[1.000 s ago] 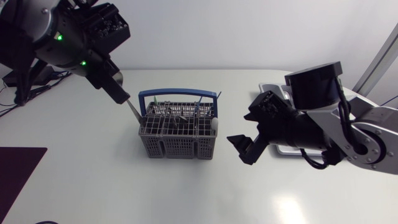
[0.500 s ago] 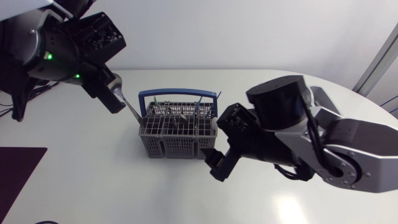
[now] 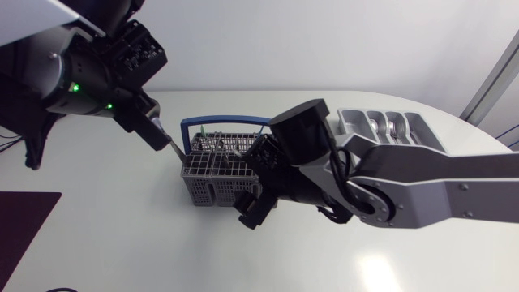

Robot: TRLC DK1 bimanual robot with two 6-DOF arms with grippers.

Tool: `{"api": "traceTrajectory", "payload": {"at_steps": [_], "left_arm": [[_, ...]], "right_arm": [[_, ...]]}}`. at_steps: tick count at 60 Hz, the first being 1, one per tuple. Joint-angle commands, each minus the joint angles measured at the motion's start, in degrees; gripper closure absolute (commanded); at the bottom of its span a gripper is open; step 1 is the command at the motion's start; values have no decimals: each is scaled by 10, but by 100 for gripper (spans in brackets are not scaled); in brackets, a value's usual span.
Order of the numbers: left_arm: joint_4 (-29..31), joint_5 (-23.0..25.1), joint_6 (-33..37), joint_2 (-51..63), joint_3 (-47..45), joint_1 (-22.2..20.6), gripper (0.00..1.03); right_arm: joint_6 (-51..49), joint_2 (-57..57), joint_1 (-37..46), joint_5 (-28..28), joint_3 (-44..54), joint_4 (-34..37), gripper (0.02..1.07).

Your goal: Unload the cutlery basket into the drawer organizer.

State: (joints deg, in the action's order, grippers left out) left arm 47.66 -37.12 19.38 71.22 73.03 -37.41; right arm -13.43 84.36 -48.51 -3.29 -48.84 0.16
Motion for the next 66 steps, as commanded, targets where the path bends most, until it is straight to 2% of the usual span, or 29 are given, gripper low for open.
{"api": "traceTrajectory", "payload": {"at_steps": [1,30,66], "left_arm": [[-1,-18,-34,-3,-19,-6,97],[-1,-90,-66,-3,-22,-35,97],[9,-85,-80,17,22,-74,97]], "right_arm": [[14,27,-7,-6,-29,-5,9],[24,116,-39,-11,-84,-41,9],[24,138,-46,-12,-82,-78,9]]}}
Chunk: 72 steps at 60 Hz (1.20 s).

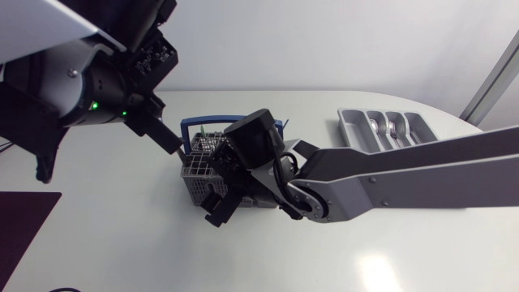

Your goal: Unload the cutlery basket into the drawer organizer.

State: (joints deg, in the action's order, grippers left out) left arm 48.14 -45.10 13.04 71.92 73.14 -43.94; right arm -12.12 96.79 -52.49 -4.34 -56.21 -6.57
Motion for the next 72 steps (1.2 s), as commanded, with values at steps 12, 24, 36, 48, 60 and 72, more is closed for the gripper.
{"api": "traceTrajectory", "payload": {"at_steps": [12,24,36,48,60,72], "left_arm": [[9,-6,-13,16,33,-16,97],[21,-6,-12,11,51,-17,97],[33,-6,-11,0,63,-17,97],[45,35,-36,-13,80,10,97],[64,153,-86,-14,96,60,97],[67,298,-137,-6,83,106,96]], "right_arm": [[11,12,-6,-1,-7,-11,9],[11,12,-6,-1,-7,-11,9],[11,4,-6,-1,-4,-11,9],[8,-53,-5,-1,23,-5,9],[-9,-163,-2,-1,73,6,9],[-19,-260,0,2,119,28,10]]}}
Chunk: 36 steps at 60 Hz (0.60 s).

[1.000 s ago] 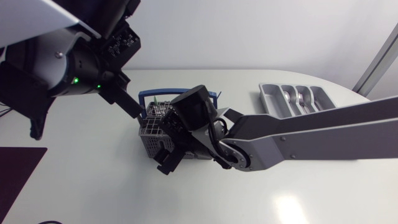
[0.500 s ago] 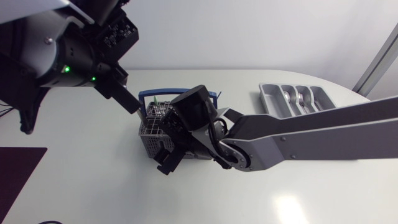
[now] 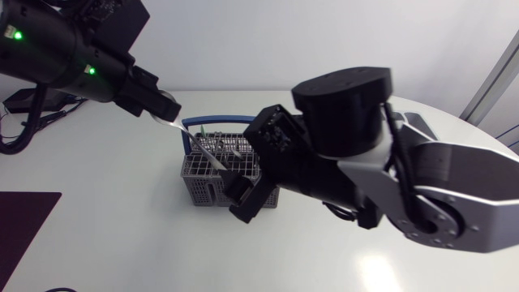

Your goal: Unload the cutlery basket into the drawer organizer.

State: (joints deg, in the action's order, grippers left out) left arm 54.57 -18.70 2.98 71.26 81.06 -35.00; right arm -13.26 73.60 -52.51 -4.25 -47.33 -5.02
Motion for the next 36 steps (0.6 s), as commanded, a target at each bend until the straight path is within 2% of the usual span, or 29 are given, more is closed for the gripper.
{"api": "traceTrajectory", "payload": {"at_steps": [1,14,22,26,36], "left_arm": [[2,45,-40,2,2,20,96],[-4,146,-61,23,-8,18,96],[-10,159,-62,37,-5,1,96],[-12,181,-62,43,-5,-2,96],[-28,201,-61,53,-12,-6,96]], "right_arm": [[-7,-34,0,1,33,14,10],[-12,-79,0,-1,55,31,13],[-11,-82,0,-1,57,31,20],[-10,-78,-2,-1,54,28,22],[-9,-58,-2,-3,47,18,24]]}}
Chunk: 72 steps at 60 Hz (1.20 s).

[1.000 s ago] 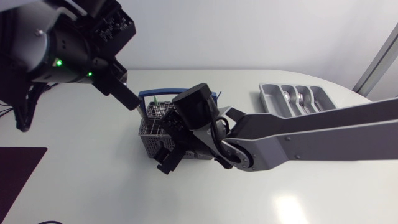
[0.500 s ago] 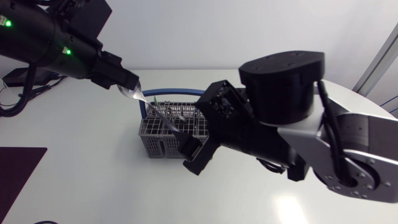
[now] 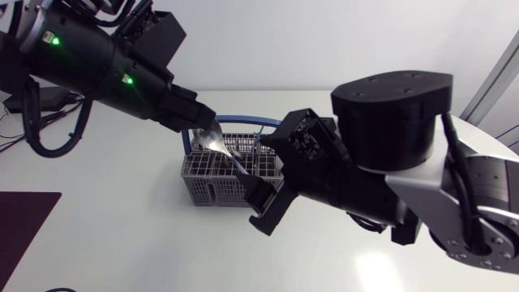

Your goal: Unload the cutlery basket into the drawer organizer.

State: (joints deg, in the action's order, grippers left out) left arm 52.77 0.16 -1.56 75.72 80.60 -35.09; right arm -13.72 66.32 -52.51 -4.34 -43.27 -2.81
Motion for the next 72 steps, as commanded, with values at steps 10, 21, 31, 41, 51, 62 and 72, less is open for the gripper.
{"api": "traceTrajectory", "payload": {"at_steps": [10,21,31,41,51,62,72], "left_arm": [[-35,31,-12,11,-14,-5,96],[-57,37,-11,15,-26,-19,96],[-63,52,-10,20,-40,-24,95],[-64,58,-8,20,-43,-24,95],[-64,63,-9,21,-40,-28,95],[-64,64,-9,21,-37,-35,95],[-64,65,-8,20,-34,-38,95]], "right_arm": [[-3,25,-3,-2,9,-18,28],[-3,28,0,-3,22,-35,28],[-10,27,5,-3,39,-47,34],[-15,24,14,4,52,-55,48],[-15,28,15,5,51,-55,48],[-15,38,15,6,49,-61,57],[-14,47,15,6,46,-62,66]]}}
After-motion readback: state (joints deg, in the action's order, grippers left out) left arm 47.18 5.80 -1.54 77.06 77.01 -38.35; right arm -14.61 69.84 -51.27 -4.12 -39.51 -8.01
